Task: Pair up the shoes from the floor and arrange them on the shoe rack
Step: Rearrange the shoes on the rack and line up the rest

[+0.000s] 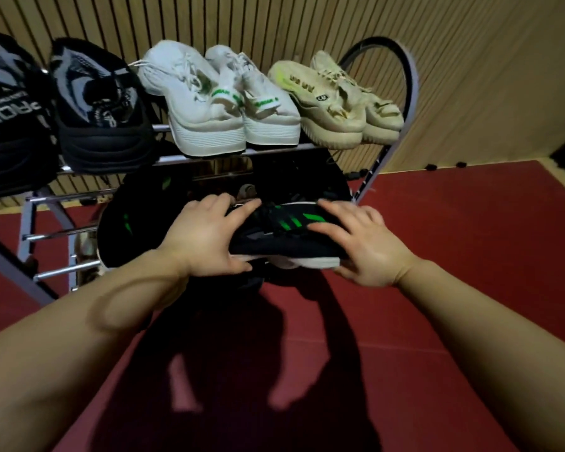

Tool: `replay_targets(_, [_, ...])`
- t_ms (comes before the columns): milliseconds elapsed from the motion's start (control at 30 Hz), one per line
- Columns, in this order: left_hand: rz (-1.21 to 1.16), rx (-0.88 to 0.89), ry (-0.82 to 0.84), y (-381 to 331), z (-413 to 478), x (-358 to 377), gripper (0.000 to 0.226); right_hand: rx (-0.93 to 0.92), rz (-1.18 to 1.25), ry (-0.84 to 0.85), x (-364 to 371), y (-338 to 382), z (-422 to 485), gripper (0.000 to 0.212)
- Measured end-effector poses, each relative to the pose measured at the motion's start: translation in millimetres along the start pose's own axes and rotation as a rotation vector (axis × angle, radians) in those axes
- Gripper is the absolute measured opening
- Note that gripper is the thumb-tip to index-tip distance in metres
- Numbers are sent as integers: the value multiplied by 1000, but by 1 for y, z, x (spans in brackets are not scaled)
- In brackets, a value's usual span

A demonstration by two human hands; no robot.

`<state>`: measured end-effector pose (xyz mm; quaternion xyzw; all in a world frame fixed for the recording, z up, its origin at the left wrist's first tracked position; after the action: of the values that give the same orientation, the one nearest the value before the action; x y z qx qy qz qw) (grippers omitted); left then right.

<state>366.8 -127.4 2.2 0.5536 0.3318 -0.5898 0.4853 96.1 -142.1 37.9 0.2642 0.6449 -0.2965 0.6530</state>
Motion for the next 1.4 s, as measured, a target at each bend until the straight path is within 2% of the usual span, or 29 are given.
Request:
replay_targets(67, [-54, -128, 6, -4, -5, 2, 110, 216, 27, -107, 5, -4, 3, 80])
replay_targets(133, [-114, -266, 1, -5, -10, 3, 110, 495, 152, -137, 8, -4, 8, 84])
replay_targets(233, [-194, -485, 1, -7, -10, 0, 102, 788, 670, -145, 16, 3, 24, 82])
replay_targets(367, [-326, -748, 88, -19, 5, -9, 92, 907, 1413, -154, 27, 29, 50, 62])
replay_targets(433, [-469, -790, 136, -27, 17, -7, 91, 881, 1538, -66, 31, 45, 63, 57])
replay_targets(533, [-679, -621, 245, -41, 27, -1, 109, 831, 1615, 1, 41, 55, 79, 63])
replay_targets(600, [-759, -515, 299, -44, 22, 7, 119, 815, 1591, -39, 47, 56, 83, 68])
replay_targets(633, [-825, -491, 310, -40, 17, 10, 120, 780, 1504, -76, 48, 54, 84, 73])
replay_targets(700, [-916, -468, 210, -28, 7, 8, 119, 699, 1336, -176, 48, 49, 85, 74])
replay_targets(733, [-867, -457, 136, -20, 2, 7, 115, 687, 1338, -227, 46, 45, 86, 70])
replay_targets(833, [-383, -460, 49, 5, -8, 0, 100, 705, 1409, -391, 30, 33, 97, 54])
replay_targets(900, [-85, -560, 129, 21, -14, 1, 96, 726, 1272, -405, 23, 27, 106, 48])
replay_targets(967, [2, -661, 298, 37, -21, 5, 107, 758, 1093, -337, 25, 23, 110, 49])
replay_targets(1067, [-131, -835, 496, 60, -31, 22, 116, 800, 948, -231, 30, 33, 113, 51])
replay_targets(1167, [-209, -834, 573, 64, -32, 22, 98, 820, 639, -164, 21, 40, 114, 54])
replay_targets(1233, [-254, -848, 551, 61, -30, 17, 82, 826, 567, -136, 18, 42, 112, 56])
replay_targets(1300, [-312, -865, 475, 62, -33, 11, 77, 786, 535, -128, 20, 45, 107, 59])
replay_targets(1400, [-487, -866, 326, 69, -46, 10, 87, 653, 432, -222, 15, 50, 102, 65])
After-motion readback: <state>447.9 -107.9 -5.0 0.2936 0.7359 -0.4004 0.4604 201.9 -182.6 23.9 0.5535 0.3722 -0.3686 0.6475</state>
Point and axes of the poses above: each hand's wrist, its own z-axis towards the middle knuckle, its own x-axis out of the palm, y = z × x, the point moved 1 cm from there along z, towards the middle knuckle, and after that the axes turned 11 degrees about z, right-handed, at the moved point
